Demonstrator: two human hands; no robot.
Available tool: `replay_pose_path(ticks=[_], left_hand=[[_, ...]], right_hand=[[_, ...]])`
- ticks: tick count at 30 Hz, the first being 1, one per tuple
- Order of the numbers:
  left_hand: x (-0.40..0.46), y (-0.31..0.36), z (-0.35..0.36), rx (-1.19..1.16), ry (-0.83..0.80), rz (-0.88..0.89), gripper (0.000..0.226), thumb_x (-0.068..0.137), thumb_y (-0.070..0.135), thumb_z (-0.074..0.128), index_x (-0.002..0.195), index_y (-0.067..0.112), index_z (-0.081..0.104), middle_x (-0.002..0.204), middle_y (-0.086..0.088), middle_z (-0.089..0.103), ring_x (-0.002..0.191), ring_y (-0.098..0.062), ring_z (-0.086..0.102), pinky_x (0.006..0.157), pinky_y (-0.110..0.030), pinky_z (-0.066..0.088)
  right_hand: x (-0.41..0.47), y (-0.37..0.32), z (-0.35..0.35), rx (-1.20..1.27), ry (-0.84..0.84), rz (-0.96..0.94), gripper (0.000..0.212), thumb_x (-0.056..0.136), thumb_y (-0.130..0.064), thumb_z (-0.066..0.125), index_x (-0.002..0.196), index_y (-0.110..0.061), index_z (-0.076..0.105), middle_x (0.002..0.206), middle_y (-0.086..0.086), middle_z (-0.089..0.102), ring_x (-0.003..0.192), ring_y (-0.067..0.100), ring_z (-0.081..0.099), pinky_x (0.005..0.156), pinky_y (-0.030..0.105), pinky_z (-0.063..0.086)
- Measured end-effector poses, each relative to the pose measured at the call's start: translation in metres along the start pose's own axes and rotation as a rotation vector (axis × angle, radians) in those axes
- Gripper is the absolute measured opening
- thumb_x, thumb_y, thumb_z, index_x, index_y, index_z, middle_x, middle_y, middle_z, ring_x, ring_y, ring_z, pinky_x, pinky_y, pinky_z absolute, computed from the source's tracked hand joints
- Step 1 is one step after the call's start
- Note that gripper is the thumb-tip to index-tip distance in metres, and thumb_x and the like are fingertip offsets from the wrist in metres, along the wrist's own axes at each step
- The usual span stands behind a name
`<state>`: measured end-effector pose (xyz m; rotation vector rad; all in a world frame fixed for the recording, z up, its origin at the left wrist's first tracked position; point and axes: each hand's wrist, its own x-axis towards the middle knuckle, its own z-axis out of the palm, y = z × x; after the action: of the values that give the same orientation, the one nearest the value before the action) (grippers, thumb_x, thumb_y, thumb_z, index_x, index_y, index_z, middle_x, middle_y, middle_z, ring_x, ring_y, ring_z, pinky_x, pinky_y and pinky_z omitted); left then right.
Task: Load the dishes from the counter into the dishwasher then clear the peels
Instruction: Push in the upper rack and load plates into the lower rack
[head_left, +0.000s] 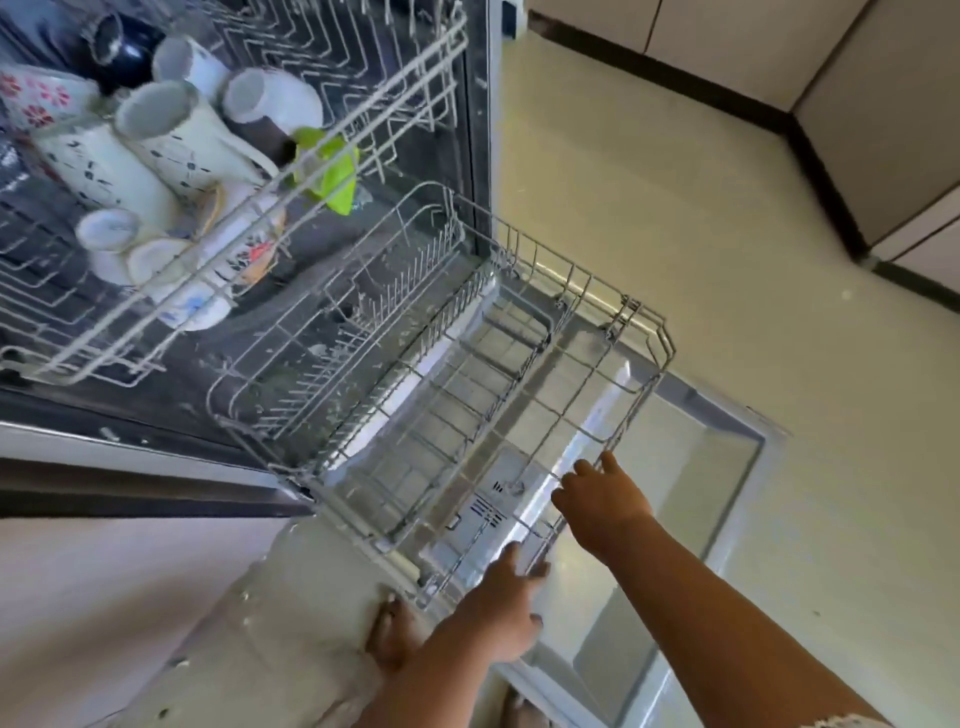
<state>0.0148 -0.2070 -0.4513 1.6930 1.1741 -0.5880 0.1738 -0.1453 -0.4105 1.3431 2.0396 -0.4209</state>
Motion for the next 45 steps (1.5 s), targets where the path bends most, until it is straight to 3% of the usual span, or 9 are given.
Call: replay_pose_path(ticks=[9, 15, 23, 28, 30, 33, 37, 41, 45], left_hand=[[-0.011, 0.027, 0.031, 0.029, -0.032, 0.031, 0.075, 0.098, 0.021, 0.049, 0.153, 0.037, 0.0, 0.155, 0.004, -0.032, 0.149, -0.019, 0.007, 0.113, -0.036, 0.031], [-0.02, 0.012, 0.023, -0.006, 0.241, 0.104, 0.03, 0.097, 0.023, 0.049, 0.127, 0.025, 0.048, 0.162, 0.007, 0.0, 0.145, -0.015, 0.021, 0.111, -0.033, 0.034], [-0.036, -0.006, -0.036, 0.262, 0.547, -0.044, 0.068, 0.099, 0.038, 0.044, 0.154, 0.025, 0.006, 0.154, -0.005, -0.027, 0.145, -0.029, -0.022, 0.112, -0.04, -0.016], [-0.07, -0.006, -0.072, 0.337, 0.602, -0.106, 0.083, 0.071, 0.055, 0.074, 0.142, 0.024, 0.044, 0.156, -0.015, 0.026, 0.142, -0.039, 0.025, 0.108, -0.055, 0.027], [-0.093, 0.002, -0.086, 0.317, 0.615, -0.103, 0.079, 0.08, 0.055, 0.066, 0.147, 0.026, 0.035, 0.159, -0.013, 0.01, 0.145, -0.038, 0.008, 0.113, -0.058, 0.021], [-0.113, 0.006, -0.093, 0.243, 0.535, -0.184, 0.072, 0.097, 0.052, 0.041, 0.154, 0.03, 0.002, 0.152, -0.005, -0.033, 0.139, -0.03, -0.032, 0.116, -0.051, -0.01], [-0.107, 0.0, -0.093, 0.176, 0.483, -0.27, 0.078, 0.096, 0.055, 0.041, 0.154, 0.031, -0.006, 0.144, -0.004, -0.041, 0.14, -0.035, -0.031, 0.117, -0.057, -0.004], [-0.072, -0.036, -0.078, 0.198, 0.399, -0.355, 0.088, 0.089, 0.061, 0.051, 0.15, 0.041, -0.009, 0.151, -0.003, -0.039, 0.138, -0.039, -0.032, 0.111, -0.068, 0.001], [-0.032, -0.091, -0.064, 0.222, 0.325, -0.428, 0.098, 0.083, 0.07, 0.05, 0.149, 0.039, -0.015, 0.15, -0.005, -0.04, 0.14, -0.039, -0.03, 0.109, -0.07, 0.004]], right_hand=[[-0.022, 0.008, 0.036, -0.013, 0.015, 0.012, 0.039, 0.098, -0.016, 0.043, 0.137, -0.014, 0.046, 0.137, 0.009, 0.049, 0.131, 0.029, 0.037, 0.116, 0.053, 0.015], [-0.023, 0.002, 0.025, -0.061, 0.039, -0.001, 0.054, 0.095, -0.027, 0.051, 0.144, -0.01, 0.036, 0.146, 0.012, 0.038, 0.135, 0.032, 0.033, 0.116, 0.053, 0.014], [-0.02, -0.021, -0.013, -0.017, 0.198, -0.079, 0.069, 0.1, -0.035, 0.047, 0.155, -0.018, 0.008, 0.161, 0.014, 0.005, 0.149, 0.035, -0.004, 0.115, 0.058, -0.008], [-0.035, -0.034, -0.057, -0.017, 0.221, -0.109, 0.069, 0.101, -0.033, 0.045, 0.155, -0.016, 0.005, 0.162, 0.014, -0.001, 0.148, 0.035, -0.01, 0.113, 0.059, -0.013], [-0.047, -0.036, -0.079, 0.017, 0.25, -0.095, 0.068, 0.101, -0.033, 0.045, 0.154, -0.017, 0.005, 0.162, 0.014, -0.002, 0.148, 0.035, -0.011, 0.112, 0.059, -0.016], [-0.062, -0.038, -0.098, 0.196, 0.277, 0.028, 0.063, 0.102, -0.036, 0.039, 0.154, -0.02, 0.008, 0.162, 0.012, -0.003, 0.147, 0.034, -0.016, 0.112, 0.058, -0.014], [-0.058, -0.031, -0.077, 0.468, 0.23, 0.281, 0.068, 0.102, -0.045, 0.034, 0.154, -0.024, -0.003, 0.16, 0.014, -0.016, 0.139, 0.035, -0.024, 0.116, 0.059, -0.003], [-0.037, -0.019, -0.023, 1.128, 0.193, 0.671, 0.095, 0.089, -0.056, 0.056, 0.153, -0.029, -0.009, 0.161, 0.017, -0.004, 0.144, 0.046, 0.014, 0.114, 0.058, 0.021], [-0.013, -0.027, 0.024, 1.679, 0.363, 0.694, 0.104, 0.089, -0.029, 0.068, 0.151, -0.035, -0.016, 0.163, 0.003, 0.002, 0.147, 0.034, 0.015, 0.116, 0.048, 0.019]])
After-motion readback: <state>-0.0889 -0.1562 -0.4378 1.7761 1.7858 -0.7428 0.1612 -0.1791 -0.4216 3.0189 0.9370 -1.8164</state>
